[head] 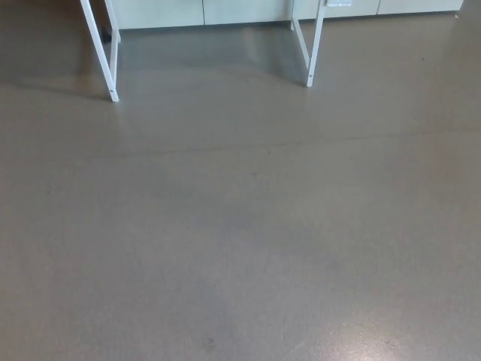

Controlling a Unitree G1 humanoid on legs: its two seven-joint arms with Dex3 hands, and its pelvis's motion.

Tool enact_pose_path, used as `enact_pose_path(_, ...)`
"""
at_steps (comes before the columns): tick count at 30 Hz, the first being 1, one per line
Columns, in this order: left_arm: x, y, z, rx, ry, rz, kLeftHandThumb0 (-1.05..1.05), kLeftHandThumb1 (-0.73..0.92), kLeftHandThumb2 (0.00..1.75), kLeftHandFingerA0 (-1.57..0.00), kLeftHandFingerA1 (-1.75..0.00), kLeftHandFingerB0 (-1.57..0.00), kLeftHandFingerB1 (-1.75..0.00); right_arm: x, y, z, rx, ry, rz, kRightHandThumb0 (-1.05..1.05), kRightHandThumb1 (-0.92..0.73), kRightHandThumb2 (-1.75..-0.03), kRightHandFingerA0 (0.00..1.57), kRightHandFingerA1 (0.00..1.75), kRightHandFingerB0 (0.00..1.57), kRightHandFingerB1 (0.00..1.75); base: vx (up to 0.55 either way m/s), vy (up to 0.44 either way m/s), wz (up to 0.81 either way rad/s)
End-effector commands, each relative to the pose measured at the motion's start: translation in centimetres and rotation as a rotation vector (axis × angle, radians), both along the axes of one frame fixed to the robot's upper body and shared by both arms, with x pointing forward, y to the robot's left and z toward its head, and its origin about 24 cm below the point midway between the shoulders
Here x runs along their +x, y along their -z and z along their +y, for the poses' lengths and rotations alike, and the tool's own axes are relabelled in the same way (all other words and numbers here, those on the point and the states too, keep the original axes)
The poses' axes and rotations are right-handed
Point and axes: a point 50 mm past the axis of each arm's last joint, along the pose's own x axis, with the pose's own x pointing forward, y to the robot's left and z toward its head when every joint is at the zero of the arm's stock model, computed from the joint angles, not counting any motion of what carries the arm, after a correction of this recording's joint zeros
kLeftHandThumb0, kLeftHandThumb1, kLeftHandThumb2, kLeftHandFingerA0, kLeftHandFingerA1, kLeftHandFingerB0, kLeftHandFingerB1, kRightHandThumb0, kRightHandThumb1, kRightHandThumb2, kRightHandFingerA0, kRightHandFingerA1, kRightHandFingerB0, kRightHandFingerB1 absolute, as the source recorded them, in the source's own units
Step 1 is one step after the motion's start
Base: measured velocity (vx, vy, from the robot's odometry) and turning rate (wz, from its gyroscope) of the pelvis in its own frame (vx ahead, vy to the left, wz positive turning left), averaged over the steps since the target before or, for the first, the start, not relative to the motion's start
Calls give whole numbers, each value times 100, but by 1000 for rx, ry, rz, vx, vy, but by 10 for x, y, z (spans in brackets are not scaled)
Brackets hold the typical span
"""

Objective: The robot walks towards a desk on which a file tray is kept in the middle and a toilet paper roll is kept on its right. The robot uses its right hand to hook on finger in the gap of the roll and grabs it, lifts it and places it on the tray.

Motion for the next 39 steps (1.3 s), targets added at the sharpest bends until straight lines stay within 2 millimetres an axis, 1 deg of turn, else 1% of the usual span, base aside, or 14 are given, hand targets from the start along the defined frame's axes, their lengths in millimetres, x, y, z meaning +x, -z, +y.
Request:
enact_pose_path(1, 4, -6, 5, 7, 48, 11, -105, 75, 125, -16, -70, -7, -56, 2, -6, -2, 57, -23, -69, -83, -60, -93, 1, 21, 8, 19, 0, 0, 0)
enact_pose_path(15, 9, -9, 6, -11, 45, -19, -105, 74, 124, -13, -68, -8, -56, 1, -12, 1, 36, -115, 0, -86, -62, -98, 3, 27, 8, 18, 0, 0, 0)
enact_pose_path(16, 9, -9, 6, -16, 42, -13, -105, 74, 124, -10, -67, -9, -56, -1, -11, 1, 34, -102, -33, -80, -74, -63, 8, 28, 6, 23, 0, 0, 0)
enact_pose_path(17, 13, -10, 6, 0, 63, -12, -105, 76, 125, -17, -71, -7, -58, -2, -6, 1, 50, -62, -24, -87, -62, -98, 3, 26, 8, 20, 0, 0, 0)
enact_pose_path(21, 13, -11, 6, 5, 68, -22, -105, 75, 124, -21, -72, -8, -60, -3, -4, 2, 64, -49, -44, -79, -59, -98, 1, 22, 5, 21, 0, 0, 0)
enact_pose_path(22, 15, -12, 6, 7, 74, -22, -105, 76, 124, -20, -72, -6, -58, -3, -2, 3, 69, -31, -55, -77, -73, -63, 4, 25, 7, 22, 183, -32, -28)
enact_pose_path(23, 15, -12, 6, 6, 76, -23, -105, 76, 124, -20, -72, -6, -58, -4, -2, 3, 63, -24, -64, -77, -73, -63, 4, 25, 7, 22, 112, 6, 9)
enact_pose_path(24, 14, -11, 6, -12, 50, -27, -105, 73, 123, -4, -64, -9, -49, -2, -6, 2, 7, -139, 7, -84, -64, -102, 5, 39, 5, 19, 0, 0, 0)
enact_pose_path(33, 24, -16, 8, 2, 50, -25, -105, 74, 124, -10, -68, -10, -54, -4, -1, 4, 51, -59, 3, -85, -61, -98, 3, 26, 8, 21, -2, 10, 6)
enact_pose_path(35, 25, -16, 8, 20, 77, -13, -105, 74, 124, -16, -71, -6, -54, -8, -3, 6, 37, -104, -4, -79, -76, -64, 5, 26, 7, 22, 134, 205, -15)
enact_pose_path(36, 27, -17, 8, 14, 72, -15, -105, 75, 124, -17, -71, -5, -54, -12, -2, 8, 83, -67, -63, -82, -60, -97, 3, 26, 8, 22, 177, 265, -22)
enact_pose_path(37, 27, -17, 8, 13, 73, -15, -105, 75, 124, -17, -71, -5, -55, -12, -1, 8, 84, -65, -59, -83, -63, -71, 5, 24, 7, 21, 98, 373, -10)
enact_pose_path(38, 28, -18, 8, 13, 63, -28, -105, 74, 123, -18, -71, -5, -55, -11, 0, 8, 52, -80, -27, -85, -61, -98, 0, 30, 15, 22, 86, 331, -33)
enact_pose_path(39, 28, -18, 8, 15, 60, -26, -105, 74, 123, -18, -71, -5, -56, -10, -1, 8, 44, -83, -31, -82, -75, -63, 9, 28, 8, 24, 138, 310, -6)
